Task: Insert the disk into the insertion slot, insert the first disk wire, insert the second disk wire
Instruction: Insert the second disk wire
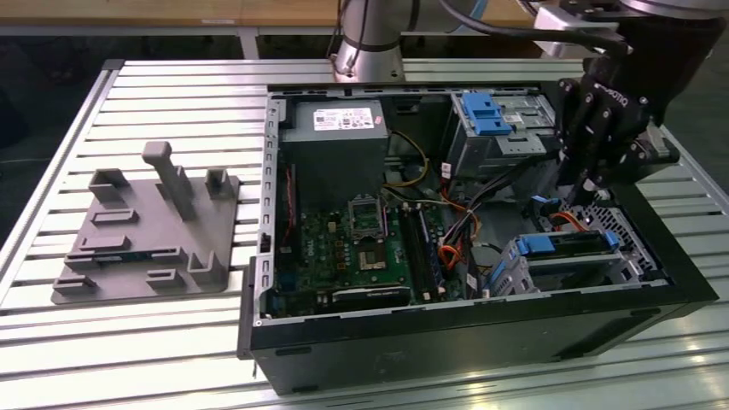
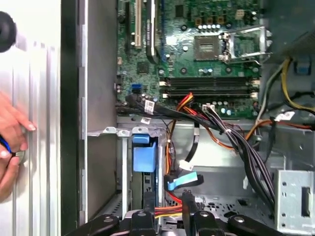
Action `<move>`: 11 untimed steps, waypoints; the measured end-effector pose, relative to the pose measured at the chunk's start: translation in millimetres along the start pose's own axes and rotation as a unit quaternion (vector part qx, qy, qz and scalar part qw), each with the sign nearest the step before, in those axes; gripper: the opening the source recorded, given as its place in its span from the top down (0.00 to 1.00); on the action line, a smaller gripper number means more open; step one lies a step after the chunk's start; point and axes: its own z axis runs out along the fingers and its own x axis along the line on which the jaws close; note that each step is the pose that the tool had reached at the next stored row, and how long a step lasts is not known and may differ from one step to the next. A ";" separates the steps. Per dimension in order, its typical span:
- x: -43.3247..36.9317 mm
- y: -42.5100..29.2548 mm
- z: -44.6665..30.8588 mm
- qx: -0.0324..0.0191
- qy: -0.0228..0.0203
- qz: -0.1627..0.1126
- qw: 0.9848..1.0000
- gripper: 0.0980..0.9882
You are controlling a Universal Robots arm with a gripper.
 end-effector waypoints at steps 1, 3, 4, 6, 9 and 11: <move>-0.1 0.4 0.6 0.001 0.001 -0.006 1.000 0.71; -0.4 0.9 1.9 0.003 0.003 -0.019 1.000 0.71; -0.5 1.1 2.5 0.004 0.004 -0.026 1.000 0.71; -0.7 2.0 3.7 0.005 0.004 -0.037 0.999 0.71; -2.8 5.3 4.2 0.006 0.007 -0.045 0.999 0.71; -7.1 9.2 4.0 0.006 0.009 -0.046 0.999 0.71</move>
